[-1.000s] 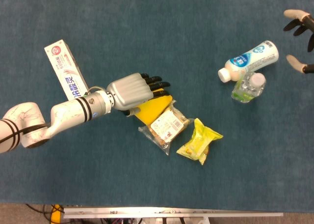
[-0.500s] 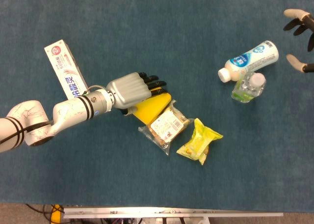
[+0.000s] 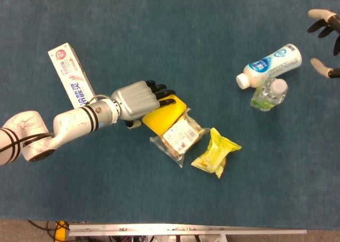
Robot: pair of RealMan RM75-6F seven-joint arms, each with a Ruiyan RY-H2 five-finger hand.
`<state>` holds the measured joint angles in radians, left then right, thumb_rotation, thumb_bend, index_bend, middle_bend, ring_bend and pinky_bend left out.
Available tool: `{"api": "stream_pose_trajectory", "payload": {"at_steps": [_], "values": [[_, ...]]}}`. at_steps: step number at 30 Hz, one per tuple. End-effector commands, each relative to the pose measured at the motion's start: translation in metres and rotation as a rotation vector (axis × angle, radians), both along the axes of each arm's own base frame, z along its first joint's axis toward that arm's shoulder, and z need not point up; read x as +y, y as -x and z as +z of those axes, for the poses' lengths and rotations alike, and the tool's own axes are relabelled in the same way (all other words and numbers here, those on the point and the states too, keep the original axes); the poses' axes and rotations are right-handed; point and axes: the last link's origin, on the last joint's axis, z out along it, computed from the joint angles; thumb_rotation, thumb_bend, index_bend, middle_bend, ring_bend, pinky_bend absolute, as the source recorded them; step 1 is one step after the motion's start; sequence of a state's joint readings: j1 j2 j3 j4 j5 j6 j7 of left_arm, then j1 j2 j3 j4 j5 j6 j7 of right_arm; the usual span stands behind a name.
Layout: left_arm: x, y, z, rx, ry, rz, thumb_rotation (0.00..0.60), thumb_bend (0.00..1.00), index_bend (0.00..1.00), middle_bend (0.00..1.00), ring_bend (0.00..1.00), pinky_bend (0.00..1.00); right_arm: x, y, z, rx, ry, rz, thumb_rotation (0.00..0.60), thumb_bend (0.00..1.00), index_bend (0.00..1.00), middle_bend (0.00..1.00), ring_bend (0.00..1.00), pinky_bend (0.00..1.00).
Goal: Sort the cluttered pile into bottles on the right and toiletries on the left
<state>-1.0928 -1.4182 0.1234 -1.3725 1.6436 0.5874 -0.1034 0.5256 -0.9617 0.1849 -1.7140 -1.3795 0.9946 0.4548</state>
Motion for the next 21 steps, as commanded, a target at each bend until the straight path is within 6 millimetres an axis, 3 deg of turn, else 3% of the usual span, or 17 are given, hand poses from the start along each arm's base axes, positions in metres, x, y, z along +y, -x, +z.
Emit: {"api": "stream_pose_trajectory", "payload": {"at_steps": [1,14,21], "values": [[-0.001,-0.003,-0.001,-0.004,0.003,0.003,0.6,0.29,0.0,0.0,0.0,0.14,0.0,0.0,0.0,0.001,-0.001,0.0,0.6,0.28,0.16,0.34,0.35,0.55],[-0.006,-0.016,-0.015,-0.034,0.028,0.01,0.6,0.28,0.0,0.0,0.0,0.13,0.003,0.005,0.004,-0.001,0.004,-0.009,0.6,0.28,0.16,0.34,0.36,0.55],[-0.005,-0.011,-0.016,-0.004,0.027,-0.001,0.6,0.28,0.0,0.0,0.0,0.13,0.003,0.006,0.005,-0.004,0.004,-0.011,0.6,0.28,0.16,0.34,0.36,0.55]]}}
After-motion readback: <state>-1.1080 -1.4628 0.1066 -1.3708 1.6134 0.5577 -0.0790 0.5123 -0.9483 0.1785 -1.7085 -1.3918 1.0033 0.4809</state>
